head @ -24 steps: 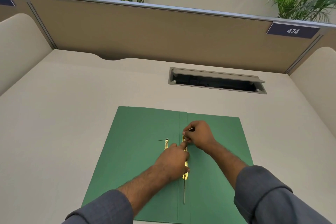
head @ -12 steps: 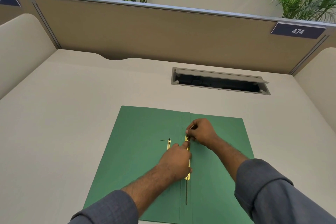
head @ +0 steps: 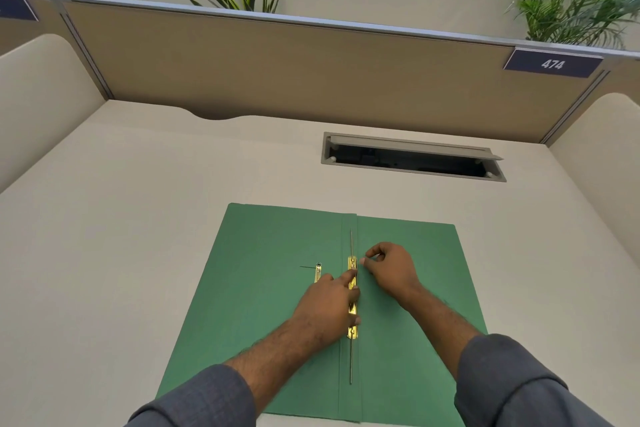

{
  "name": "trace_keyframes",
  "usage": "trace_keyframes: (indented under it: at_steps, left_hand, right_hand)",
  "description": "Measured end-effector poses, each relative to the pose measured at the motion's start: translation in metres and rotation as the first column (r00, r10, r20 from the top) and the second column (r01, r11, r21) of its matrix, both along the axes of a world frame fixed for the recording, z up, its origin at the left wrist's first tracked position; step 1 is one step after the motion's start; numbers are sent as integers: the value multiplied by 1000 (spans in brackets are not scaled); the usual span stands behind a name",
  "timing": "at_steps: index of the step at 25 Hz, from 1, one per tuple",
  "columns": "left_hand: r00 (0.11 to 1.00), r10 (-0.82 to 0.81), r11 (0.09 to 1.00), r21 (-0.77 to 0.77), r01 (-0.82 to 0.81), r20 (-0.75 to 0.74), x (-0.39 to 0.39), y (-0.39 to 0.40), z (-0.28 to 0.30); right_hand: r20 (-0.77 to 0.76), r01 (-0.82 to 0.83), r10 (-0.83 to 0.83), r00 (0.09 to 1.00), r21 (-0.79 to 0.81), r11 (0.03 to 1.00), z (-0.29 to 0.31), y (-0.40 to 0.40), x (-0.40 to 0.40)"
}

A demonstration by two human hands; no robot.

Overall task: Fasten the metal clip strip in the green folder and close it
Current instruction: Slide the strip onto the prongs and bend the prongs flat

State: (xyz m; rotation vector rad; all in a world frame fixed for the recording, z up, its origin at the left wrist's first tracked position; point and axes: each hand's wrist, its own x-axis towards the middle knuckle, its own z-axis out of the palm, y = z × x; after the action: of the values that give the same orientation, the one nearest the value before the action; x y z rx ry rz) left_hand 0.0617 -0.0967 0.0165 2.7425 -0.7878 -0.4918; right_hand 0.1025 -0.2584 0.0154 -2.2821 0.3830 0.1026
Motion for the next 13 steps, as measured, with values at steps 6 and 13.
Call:
trace_keyframes:
  at_steps: [6,13]
  left_hand:
    - [996,76,992,-92,-81,-53,10,4,-1]
    - [895,438,790,-443,-424,-77,5,63,6]
  right_hand:
    - [29,-18,19,999,-31,999,-1,1,-51]
    - [18,-65,64,998,28,998,0,12,-93]
